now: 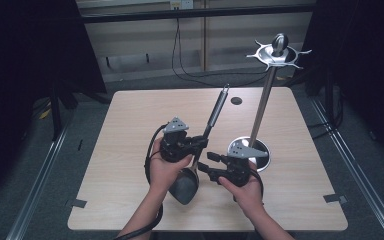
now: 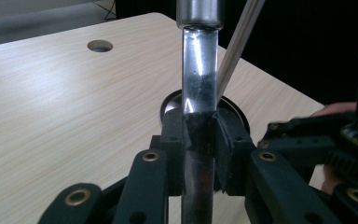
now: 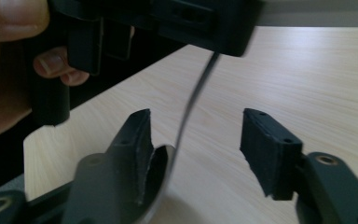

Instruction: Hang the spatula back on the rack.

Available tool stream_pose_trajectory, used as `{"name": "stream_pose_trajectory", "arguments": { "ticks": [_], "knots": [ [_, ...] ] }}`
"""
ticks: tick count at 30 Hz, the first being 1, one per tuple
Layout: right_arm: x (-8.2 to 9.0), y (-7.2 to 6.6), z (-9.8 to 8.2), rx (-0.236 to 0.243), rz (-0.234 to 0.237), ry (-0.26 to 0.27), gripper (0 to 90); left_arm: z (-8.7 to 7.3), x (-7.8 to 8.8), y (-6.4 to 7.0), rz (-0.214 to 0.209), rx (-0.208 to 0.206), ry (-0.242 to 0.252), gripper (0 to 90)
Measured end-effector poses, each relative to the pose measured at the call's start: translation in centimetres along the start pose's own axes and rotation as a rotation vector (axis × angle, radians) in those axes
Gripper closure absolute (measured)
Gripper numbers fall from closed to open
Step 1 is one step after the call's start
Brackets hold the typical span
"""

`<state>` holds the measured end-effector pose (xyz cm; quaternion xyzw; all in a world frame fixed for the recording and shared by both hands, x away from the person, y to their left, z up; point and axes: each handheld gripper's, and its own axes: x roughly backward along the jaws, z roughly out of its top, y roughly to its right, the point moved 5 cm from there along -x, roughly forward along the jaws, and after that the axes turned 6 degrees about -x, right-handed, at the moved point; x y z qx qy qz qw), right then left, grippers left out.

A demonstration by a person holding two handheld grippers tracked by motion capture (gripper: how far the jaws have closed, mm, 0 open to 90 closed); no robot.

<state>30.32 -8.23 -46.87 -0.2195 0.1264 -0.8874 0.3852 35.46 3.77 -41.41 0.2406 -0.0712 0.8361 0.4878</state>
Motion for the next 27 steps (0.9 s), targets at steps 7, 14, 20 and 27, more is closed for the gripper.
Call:
{"name": "stream_pose_trajectory", "arguments": {
  "ticks": [7,14,20,27],
  "knots": [
    [-2.2,-0.1,-0.8,-0.022,0.014,-0.018,76.0,0.5,-0.1,0.4,-0.011,0.011,0.022,75.3],
    [-1.6,0.6,-0.4,-0.023,0.023,-0.013,88.4,0.8,0.5,0.3,-0.038,0.017,0.043,74.2],
    [-0.7,1.4,-0.9,-0.041,0.043,-0.029,88.4,0.4,1.6,-0.6,-0.002,0.008,0.078,47.6],
    [0.0,1.6,-1.0,-0.001,0.053,-0.048,88.4,-1.5,1.9,-1.9,0.037,0.023,0.028,32.1]
  ]
}}
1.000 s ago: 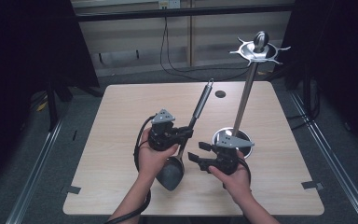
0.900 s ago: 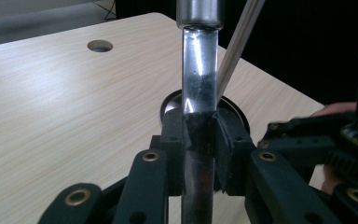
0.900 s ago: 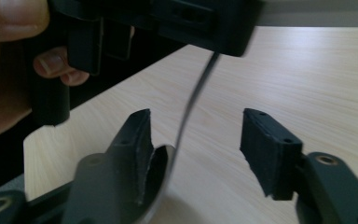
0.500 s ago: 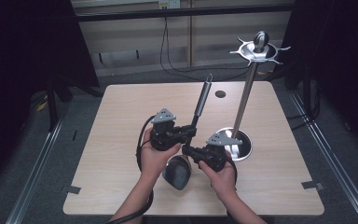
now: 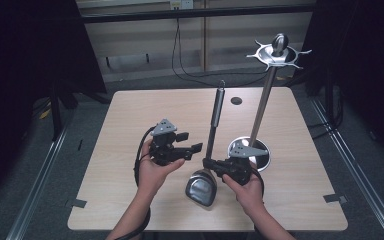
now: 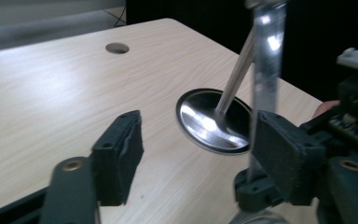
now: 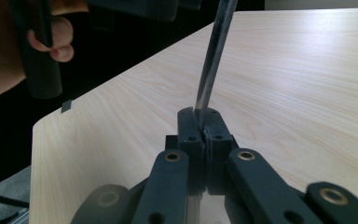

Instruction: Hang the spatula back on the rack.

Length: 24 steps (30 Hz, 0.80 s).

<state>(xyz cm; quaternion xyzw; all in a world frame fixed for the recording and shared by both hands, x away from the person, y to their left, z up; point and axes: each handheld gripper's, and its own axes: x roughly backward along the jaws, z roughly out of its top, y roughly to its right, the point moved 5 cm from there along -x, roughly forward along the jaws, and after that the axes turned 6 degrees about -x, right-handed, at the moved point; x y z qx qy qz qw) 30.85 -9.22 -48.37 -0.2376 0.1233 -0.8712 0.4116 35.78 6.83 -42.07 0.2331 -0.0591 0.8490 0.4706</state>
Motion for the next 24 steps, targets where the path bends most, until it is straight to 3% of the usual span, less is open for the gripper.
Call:
{"name": "stream_pose_trajectory", "arguments": {
  "ticks": [5,13,16,20,24],
  "knots": [
    [0.6,0.3,0.0,0.007,0.009,0.001,88.4,-1.8,0.0,-1.2,0.027,0.023,-0.011,20.9],
    [1.5,0.9,0.0,0.011,0.022,0.001,88.4,-3.8,0.4,-2.9,0.058,0.055,-0.032,14.0],
    [1.7,1.0,0.1,0.034,0.023,0.001,88.4,-4.7,0.6,-3.4,0.076,0.071,-0.037,11.0],
    [1.9,1.0,0.2,0.048,0.018,-0.006,88.3,-5.7,0.7,-4.0,0.079,0.1,-0.05,10.5],
    [2.4,1.1,0.4,0.054,0.015,0.008,88.3,-6.4,0.6,-4.0,0.08,0.096,-0.076,10.9]
  ]
}}
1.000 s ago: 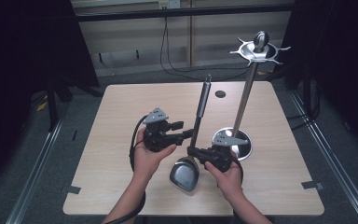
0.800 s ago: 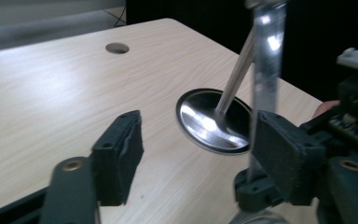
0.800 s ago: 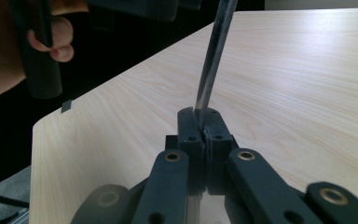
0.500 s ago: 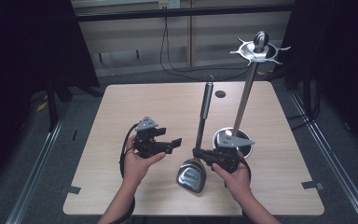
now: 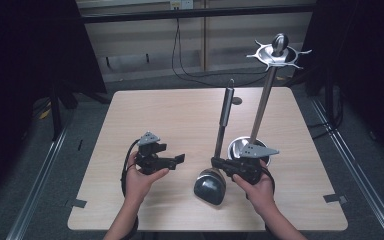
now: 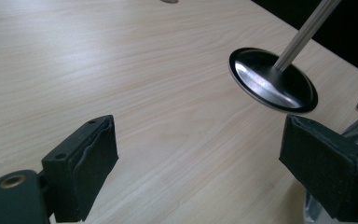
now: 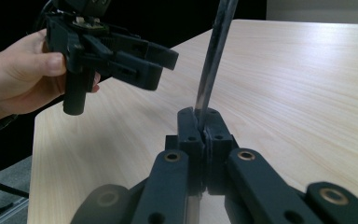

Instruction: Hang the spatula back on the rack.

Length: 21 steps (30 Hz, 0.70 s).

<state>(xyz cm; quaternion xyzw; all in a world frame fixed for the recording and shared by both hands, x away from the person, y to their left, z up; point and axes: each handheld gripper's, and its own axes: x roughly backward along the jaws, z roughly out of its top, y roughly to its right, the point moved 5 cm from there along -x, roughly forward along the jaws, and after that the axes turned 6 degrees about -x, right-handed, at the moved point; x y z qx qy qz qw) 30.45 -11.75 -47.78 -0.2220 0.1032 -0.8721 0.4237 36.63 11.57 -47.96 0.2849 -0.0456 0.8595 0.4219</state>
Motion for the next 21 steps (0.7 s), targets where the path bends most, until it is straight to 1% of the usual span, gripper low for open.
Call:
{"name": "stream_pose_trajectory", "arguments": {
  "ticks": [2,3,5,6,7,9,10,13,14,15,16,18,20,21],
  "knots": [
    [0.3,-0.1,0.0,0.015,-0.005,-0.002,88.3,-0.2,-0.1,0.0,0.012,0.011,-0.008,10.0],
    [0.3,-0.1,0.1,0.021,-0.006,-0.002,88.3,-0.2,-0.2,0.0,0.011,0.016,-0.004,9.8],
    [0.7,-0.2,0.1,0.038,-0.007,-0.003,88.3,-0.2,-0.2,0.0,0.011,0.007,-0.011,9.6],
    [0.8,-0.2,0.1,0.04,-0.009,-0.004,88.3,-0.1,-0.3,0.2,0.005,0.012,-0.002,8.8],
    [1.0,-0.2,0.2,0.044,-0.006,-0.002,88.3,-0.1,-0.3,0.2,-0.002,0.008,-0.002,9.1],
    [1.4,-0.1,0.2,0.048,-0.01,0.001,88.3,-0.1,-0.3,0.3,0.005,-0.003,-0.009,9.2],
    [1.5,0.0,0.3,0.05,-0.01,0.002,88.3,-0.1,-0.2,0.3,0.002,-0.007,-0.008,9.2],
    [1.9,0.1,0.4,0.062,-0.013,0.001,88.3,0.0,-0.1,0.2,0.003,-0.007,-0.004,9.7],
    [2.0,0.1,0.5,0.067,-0.019,0.002,88.3,0.0,0.0,0.1,-0.004,-0.004,0.0,9.7],
    [2.2,0.0,0.6,0.074,-0.021,0.007,88.3,-0.1,0.1,0.0,0.0,0.0,-0.001,9.8],
    [2.3,0.0,0.7,0.077,-0.019,0.007,88.3,-0.1,0.1,-0.1,0.003,-0.002,0.005,9.8],
    [2.5,-0.1,0.9,0.082,-0.006,0.011,88.3,-0.2,0.2,-0.2,0.005,-0.007,-0.006,11.5],
    [2.6,-0.1,1.0,0.083,-0.006,0.013,88.3,-0.2,0.2,-0.2,0.008,0.008,-0.006,11.0],
    [2.8,-0.1,1.1,0.093,-0.01,0.012,88.3,-0.2,0.1,-0.2,0.009,0.015,-0.005,10.5]
  ]
}}
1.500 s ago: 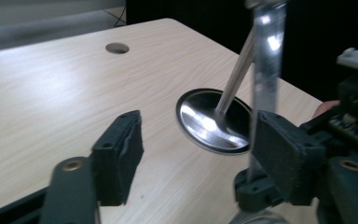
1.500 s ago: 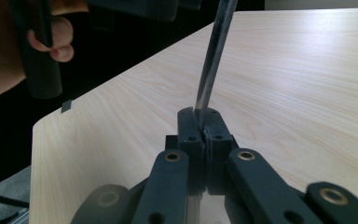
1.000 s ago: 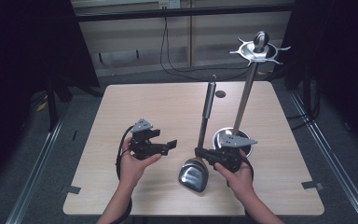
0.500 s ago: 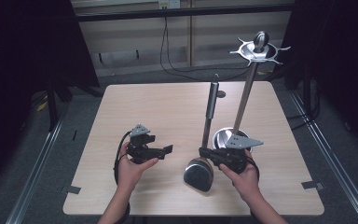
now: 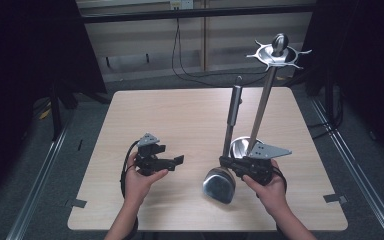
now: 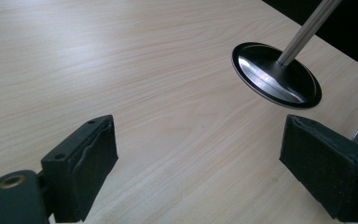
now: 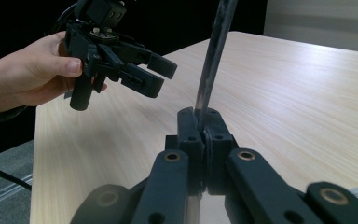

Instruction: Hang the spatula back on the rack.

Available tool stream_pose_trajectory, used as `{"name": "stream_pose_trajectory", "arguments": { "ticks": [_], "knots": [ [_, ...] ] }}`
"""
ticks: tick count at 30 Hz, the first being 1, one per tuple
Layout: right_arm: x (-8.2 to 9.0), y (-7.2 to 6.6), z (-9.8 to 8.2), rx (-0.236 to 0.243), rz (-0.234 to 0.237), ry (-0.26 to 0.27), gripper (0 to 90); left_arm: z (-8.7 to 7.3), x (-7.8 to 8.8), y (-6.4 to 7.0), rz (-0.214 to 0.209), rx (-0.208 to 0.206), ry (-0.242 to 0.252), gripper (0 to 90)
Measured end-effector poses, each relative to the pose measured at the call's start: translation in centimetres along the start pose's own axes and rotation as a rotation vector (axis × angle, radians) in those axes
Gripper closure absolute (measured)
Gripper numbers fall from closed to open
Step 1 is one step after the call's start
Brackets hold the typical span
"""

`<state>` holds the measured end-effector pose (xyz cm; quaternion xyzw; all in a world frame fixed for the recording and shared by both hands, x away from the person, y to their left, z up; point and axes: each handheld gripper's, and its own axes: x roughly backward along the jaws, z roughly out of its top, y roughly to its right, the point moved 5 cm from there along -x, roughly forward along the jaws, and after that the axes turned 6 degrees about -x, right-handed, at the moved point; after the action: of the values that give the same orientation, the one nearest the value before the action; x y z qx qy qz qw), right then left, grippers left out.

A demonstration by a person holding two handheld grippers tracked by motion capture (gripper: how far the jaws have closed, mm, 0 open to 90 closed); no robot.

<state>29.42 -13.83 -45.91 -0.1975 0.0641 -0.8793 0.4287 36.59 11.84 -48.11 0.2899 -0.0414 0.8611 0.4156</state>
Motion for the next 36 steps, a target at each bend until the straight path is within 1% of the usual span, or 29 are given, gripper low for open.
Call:
{"name": "stream_pose_trajectory", "arguments": {
  "ticks": [1,4,6,10,14,15,16,18,19,20,22,23,25,27,28,30,31,32,33,34,36],
  "knots": [
    [0.1,0.0,0.1,0.01,0.003,0.002,88.3,0.0,0.0,0.0,-0.004,-0.005,-0.005,10.5],
    [0.5,0.0,0.4,0.028,-0.006,0.003,88.3,-0.1,0.0,0.0,0.002,-0.012,-0.01,9.7],
    [0.7,0.0,0.6,0.037,-0.005,0.007,88.3,-0.1,-0.1,0.1,0.012,-0.013,-0.01,9.1],
    [1.3,0.0,1.1,0.07,-0.014,0.017,88.4,0.0,-0.1,0.1,0.008,-0.017,-0.011,8.6],
    [2.2,0.0,1.8,0.093,-0.031,0.045,88.3,-0.2,-0.2,0.1,0.01,-0.015,-0.015,8.6],
    [2.4,0.0,1.9,0.094,-0.052,0.051,88.3,-0.2,-0.2,0.1,0.013,-0.016,-0.017,8.6],
    [2.6,0.0,2.1,0.096,-0.044,0.06,88.3,-0.2,-0.2,0.0,0.014,-0.018,-0.019,8.6],
    [3.0,0.0,2.4,0.1,-0.042,0.077,88.4,-0.2,-0.2,0.0,0.017,-0.019,-0.02,8.6],
    [3.1,0.0,2.5,0.113,-0.055,0.076,88.4,-0.2,-0.2,0.0,0.022,-0.017,-0.018,8.6],
    [3.2,0.0,2.5,0.117,-0.049,0.081,88.4,-0.2,-0.2,0.0,0.023,-0.016,-0.017,8.6],
    [3.3,0.0,2.6,0.129,-0.055,0.077,88.4,-0.2,-0.2,0.0,0.025,-0.014,-0.015,8.6],
    [3.4,-0.1,2.7,0.134,-0.057,0.078,88.4,-0.2,-0.1,-0.1,0.024,-0.023,-0.019,8.6],
    [3.4,-0.2,2.8,0.15,-0.048,0.085,88.4,-0.2,-0.1,-0.1,0.026,-0.022,-0.019,8.7],
    [3.6,0.0,2.7,0.15,-0.061,0.083,88.4,-0.3,-0.1,-0.1,0.026,-0.018,-0.02,8.6],
    [3.6,0.0,2.7,0.139,-0.048,0.094,88.4,-0.3,-0.1,-0.1,0.028,-0.021,-0.023,8.6],
    [3.8,0.2,2.7,0.14,-0.051,0.1,88.3,-0.3,-0.2,-0.1,0.029,-0.013,-0.02,8.6],
    [3.9,0.3,2.8,0.143,-0.064,0.104,88.4,-0.3,-0.2,-0.1,0.029,-0.018,-0.023,8.6],
    [3.9,0.4,2.8,0.141,-0.053,0.11,88.3,-0.3,-0.2,-0.1,0.031,-0.019,-0.021,8.6],
    [4.0,0.5,2.7,0.137,-0.069,0.104,88.3,-0.3,-0.2,-0.1,0.03,-0.023,-0.023,8.6],
    [3.9,0.5,2.6,0.132,-0.055,0.109,88.3,-0.2,-0.1,-0.1,0.035,-0.027,-0.025,8.6],
    [4.0,0.9,2.4,0.134,-0.073,0.095,88.3,-0.2,-0.1,0.0,0.034,-0.022,-0.017,8.6]
  ]
}}
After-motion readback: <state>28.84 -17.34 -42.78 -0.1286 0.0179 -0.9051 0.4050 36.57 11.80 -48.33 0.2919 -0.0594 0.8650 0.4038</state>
